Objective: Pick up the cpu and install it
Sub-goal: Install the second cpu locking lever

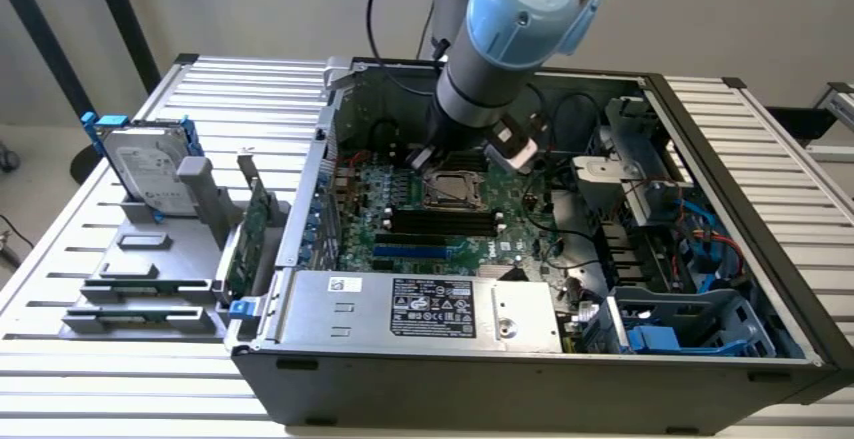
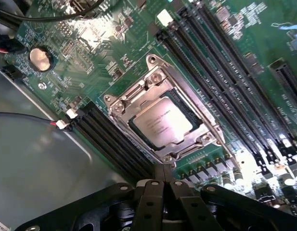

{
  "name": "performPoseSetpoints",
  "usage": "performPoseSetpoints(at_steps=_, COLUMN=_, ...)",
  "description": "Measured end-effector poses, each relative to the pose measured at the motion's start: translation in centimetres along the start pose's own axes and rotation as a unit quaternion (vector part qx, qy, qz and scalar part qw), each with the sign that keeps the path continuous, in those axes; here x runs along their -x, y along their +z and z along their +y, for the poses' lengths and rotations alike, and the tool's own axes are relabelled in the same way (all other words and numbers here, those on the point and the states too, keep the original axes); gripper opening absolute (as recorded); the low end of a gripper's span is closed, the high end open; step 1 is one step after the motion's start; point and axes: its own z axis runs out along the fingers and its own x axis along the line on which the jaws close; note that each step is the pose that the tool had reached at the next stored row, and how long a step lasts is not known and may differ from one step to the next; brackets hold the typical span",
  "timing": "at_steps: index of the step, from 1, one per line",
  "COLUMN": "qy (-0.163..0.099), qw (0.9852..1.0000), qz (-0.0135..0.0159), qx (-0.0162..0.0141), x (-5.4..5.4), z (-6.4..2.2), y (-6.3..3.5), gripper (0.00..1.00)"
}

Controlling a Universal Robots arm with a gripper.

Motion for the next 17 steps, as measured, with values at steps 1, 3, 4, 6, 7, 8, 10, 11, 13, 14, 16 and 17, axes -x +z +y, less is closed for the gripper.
performPoseSetpoints(at_steps=1, qy=0.0, qw=1.0, qz=0.0, qx=0.0, x=0.2, z=0.07, y=-0.19, gripper=0.11)
performPoseSetpoints(at_steps=3, qy=0.0, qw=1.0, qz=0.0, qx=0.0, x=0.5, z=0.25, y=-0.66, gripper=0.11)
performPoseSetpoints(at_steps=4, qy=0.0, qw=1.0, qz=0.0, qx=0.0, x=0.7, z=0.36, y=-0.98, gripper=0.11)
performPoseSetpoints(at_steps=6, qy=0.0, qw=1.0, qz=-0.0001, qx=0.0, x=1.1, z=0.57, y=-1.72, gripper=0.11)
performPoseSetpoints(at_steps=7, qy=0.0, qw=1.0, qz=0.0, qx=0.0, x=1.3, z=0.68, y=-2.07, gripper=0.11)
performPoseSetpoints(at_steps=8, qy=0.0, qw=1.0, qz=0.0, qx=0.0, x=1.5, z=0.81, y=-2.42, gripper=0.11)
performPoseSetpoints(at_steps=10, qy=0.0, qw=1.0, qz=0.0, qx=0.0, x=1.9, z=1.11, y=-3.08, gripper=0.11)
performPoseSetpoints(at_steps=11, qy=0.0, qw=1.0, qz=0.0, qx=0.0, x=2.2, z=1.27, y=-3.4, gripper=0.11)
performPoseSetpoints(at_steps=13, qy=0.0, qw=1.0, qz=0.0, qx=0.0, x=2.7, z=1.6, y=-4.06, gripper=0.11)
performPoseSetpoints(at_steps=14, qy=0.0, qw=1.0, qz=0.0, qx=0.0, x=2.9, z=1.76, y=-4.35, gripper=0.11)
performPoseSetpoints(at_steps=16, qy=0.0, qw=1.0, qz=-0.0002, qx=-0.0002, x=3.4, z=2.1, y=-4.88, gripper=0.11)
performPoseSetpoints(at_steps=17, qy=0.0, qw=1.0, qz=-0.0005, qx=-0.0006, x=3.6, z=2.28, y=-5.05, gripper=0.11)
